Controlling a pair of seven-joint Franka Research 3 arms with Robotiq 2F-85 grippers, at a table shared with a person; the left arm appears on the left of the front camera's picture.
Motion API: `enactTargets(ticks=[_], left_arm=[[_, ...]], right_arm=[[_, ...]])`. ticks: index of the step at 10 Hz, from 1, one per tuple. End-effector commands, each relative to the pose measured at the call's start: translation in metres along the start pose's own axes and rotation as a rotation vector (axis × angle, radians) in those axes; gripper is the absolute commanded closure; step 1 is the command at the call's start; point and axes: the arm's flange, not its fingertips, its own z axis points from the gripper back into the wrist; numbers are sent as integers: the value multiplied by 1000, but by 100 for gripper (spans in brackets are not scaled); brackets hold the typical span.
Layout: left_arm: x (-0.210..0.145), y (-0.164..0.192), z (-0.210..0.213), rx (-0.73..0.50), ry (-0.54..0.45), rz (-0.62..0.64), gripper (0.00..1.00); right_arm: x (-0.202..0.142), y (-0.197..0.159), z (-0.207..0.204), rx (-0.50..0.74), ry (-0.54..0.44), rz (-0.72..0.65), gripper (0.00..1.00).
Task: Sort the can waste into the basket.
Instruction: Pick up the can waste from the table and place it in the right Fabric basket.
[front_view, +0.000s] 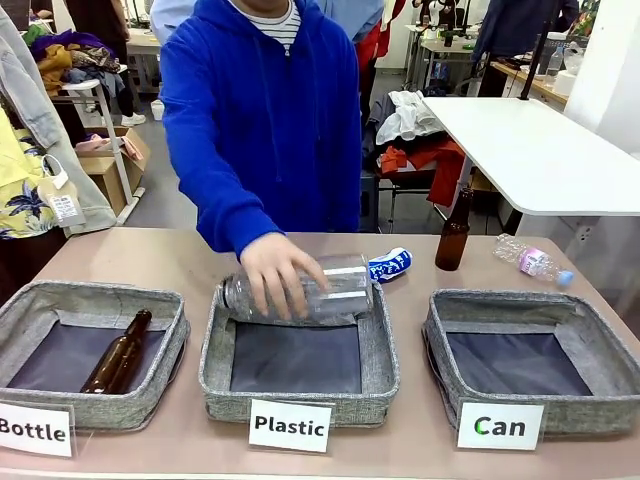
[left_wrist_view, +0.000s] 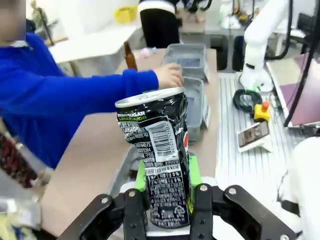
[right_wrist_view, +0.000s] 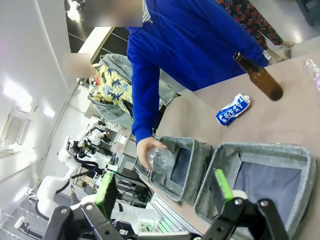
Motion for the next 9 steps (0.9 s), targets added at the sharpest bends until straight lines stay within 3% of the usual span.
enactTargets(ticks=[1,7,9], left_arm=[[9,27,-11,-83,37,3,63],[25,16,-48,-132,114,26,63],[49,29,-94,-234,126,25,63]], right_arm=[[4,1,-1,13,-16,29,0],[4,1,-1,13,-16,29,0],[4,1,-1,13,-16,29,0]])
